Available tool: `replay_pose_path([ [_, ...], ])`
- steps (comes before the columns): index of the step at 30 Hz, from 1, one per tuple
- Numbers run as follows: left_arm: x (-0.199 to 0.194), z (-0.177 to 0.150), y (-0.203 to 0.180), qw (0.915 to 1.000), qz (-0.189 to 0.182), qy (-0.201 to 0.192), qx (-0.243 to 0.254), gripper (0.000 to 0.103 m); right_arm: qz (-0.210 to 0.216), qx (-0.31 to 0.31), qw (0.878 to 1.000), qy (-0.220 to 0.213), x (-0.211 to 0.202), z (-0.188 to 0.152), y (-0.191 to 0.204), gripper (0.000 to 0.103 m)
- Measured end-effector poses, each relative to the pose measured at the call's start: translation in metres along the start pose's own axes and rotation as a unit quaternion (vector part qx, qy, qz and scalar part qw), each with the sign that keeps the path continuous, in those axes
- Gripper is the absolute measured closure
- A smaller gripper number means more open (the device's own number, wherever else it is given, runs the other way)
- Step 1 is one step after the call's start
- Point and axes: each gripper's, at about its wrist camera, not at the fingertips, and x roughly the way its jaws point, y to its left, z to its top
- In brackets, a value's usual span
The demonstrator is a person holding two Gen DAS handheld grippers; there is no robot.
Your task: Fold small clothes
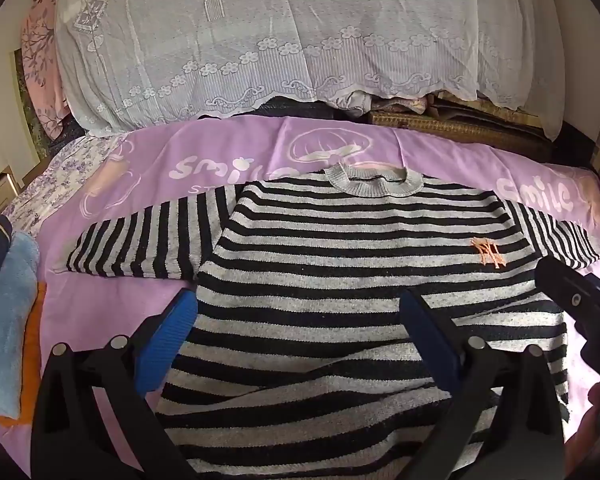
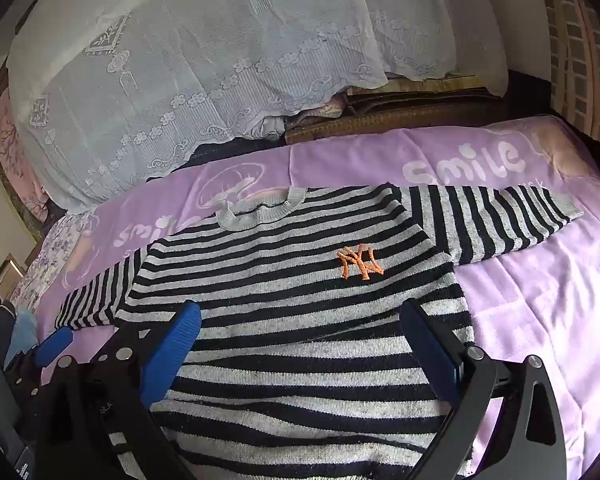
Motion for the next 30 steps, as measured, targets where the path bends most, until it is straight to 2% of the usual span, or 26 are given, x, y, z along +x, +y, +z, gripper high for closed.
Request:
replay_pose_path([
  [6, -0.0012, -0.001, -0.0005, 0.9999, 0.012, -0.006, 0.004, 0.005, 0.0, 0.0, 1.0, -0.001, -0.0009, -0.0004, 0.0004, 0.003],
  [30, -0.0005, -0.0022, 0.0031, 0.9999, 0.014, -0.006, 0.003, 0.005, 0.001, 0.0, 1.0, 0.0, -0.0013, -0.0013, -0.0014, 0.003],
])
